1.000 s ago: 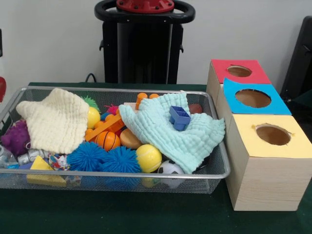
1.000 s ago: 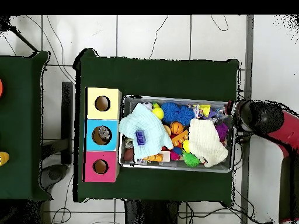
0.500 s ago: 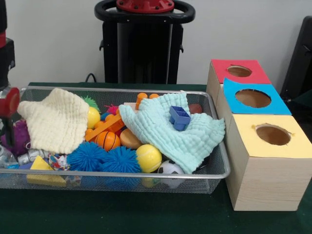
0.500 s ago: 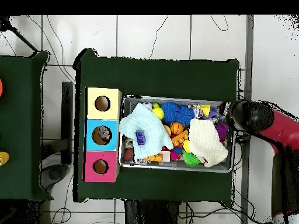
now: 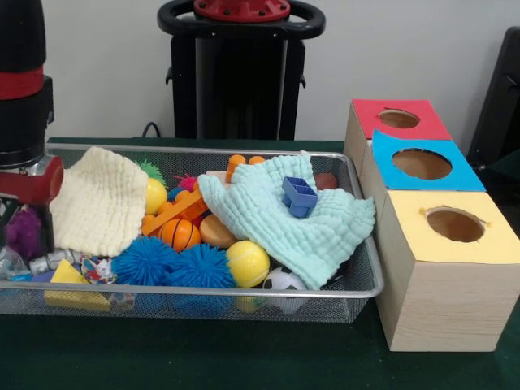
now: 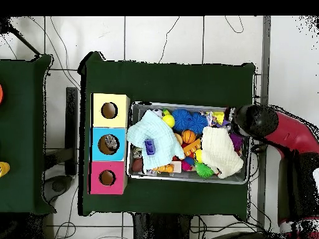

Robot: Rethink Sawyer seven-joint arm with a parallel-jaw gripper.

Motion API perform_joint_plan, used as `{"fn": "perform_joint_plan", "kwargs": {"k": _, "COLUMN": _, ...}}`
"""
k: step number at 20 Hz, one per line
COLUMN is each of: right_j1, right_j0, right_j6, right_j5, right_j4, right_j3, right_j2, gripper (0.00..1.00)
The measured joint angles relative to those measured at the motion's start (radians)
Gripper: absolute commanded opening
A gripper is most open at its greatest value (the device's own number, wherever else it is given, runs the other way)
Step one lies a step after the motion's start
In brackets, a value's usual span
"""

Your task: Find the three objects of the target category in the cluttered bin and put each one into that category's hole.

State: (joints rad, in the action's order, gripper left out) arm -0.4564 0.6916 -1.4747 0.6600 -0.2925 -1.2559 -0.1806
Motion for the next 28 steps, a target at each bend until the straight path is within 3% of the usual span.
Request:
{"fn": "perform_joint_plan", "kwargs": {"k": 13, "right_j1": 0.013, "right_j0": -0.070, "right_j6": 0.000, "right_j5": -0.028, "right_j4": 0.000, "right_j3": 0.006, "right_j2": 0.094, "gripper": 1.00}}
{"fn": "perform_joint_plan", "kwargs": {"k": 28, "right_j1": 0.046, "right_j0": -0.079, "right_j6": 0.000, "right_j5": -0.035, "right_j4": 0.000, "right_j3": 0.016, "right_j2": 0.164, "gripper": 1.00}}
